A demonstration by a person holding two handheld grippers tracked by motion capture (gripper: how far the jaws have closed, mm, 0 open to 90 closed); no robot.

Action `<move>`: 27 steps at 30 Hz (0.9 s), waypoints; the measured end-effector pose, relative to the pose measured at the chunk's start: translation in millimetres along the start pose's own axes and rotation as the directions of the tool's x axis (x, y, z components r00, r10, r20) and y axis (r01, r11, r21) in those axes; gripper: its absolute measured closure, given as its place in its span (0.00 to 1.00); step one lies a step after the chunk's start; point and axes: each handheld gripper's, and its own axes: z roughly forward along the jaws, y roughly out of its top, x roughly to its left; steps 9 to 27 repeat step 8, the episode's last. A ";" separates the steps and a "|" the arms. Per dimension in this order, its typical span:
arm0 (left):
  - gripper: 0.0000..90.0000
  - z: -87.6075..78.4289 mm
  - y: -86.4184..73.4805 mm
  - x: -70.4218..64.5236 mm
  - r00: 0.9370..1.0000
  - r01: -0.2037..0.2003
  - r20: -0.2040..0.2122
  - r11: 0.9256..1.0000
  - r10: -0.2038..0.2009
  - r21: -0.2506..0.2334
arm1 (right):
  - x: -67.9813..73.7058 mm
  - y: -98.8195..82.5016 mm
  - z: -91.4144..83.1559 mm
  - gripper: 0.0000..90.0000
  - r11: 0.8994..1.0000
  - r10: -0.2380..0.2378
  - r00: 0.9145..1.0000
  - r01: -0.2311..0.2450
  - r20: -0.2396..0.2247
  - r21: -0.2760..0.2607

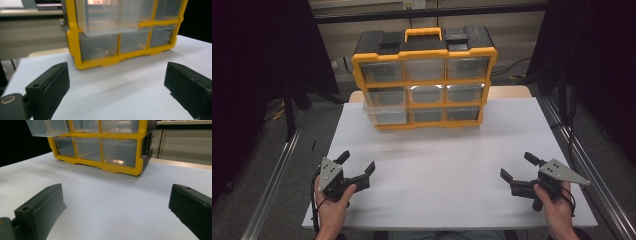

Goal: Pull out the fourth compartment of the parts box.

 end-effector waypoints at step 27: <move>0.06 3.9 -1.8 1.5 0.999 0.026 0.034 1.000 -0.027 0.013 | 0.8 0.5 2.6 0.00 1.000 -0.018 1.000 0.018 -0.005 0.007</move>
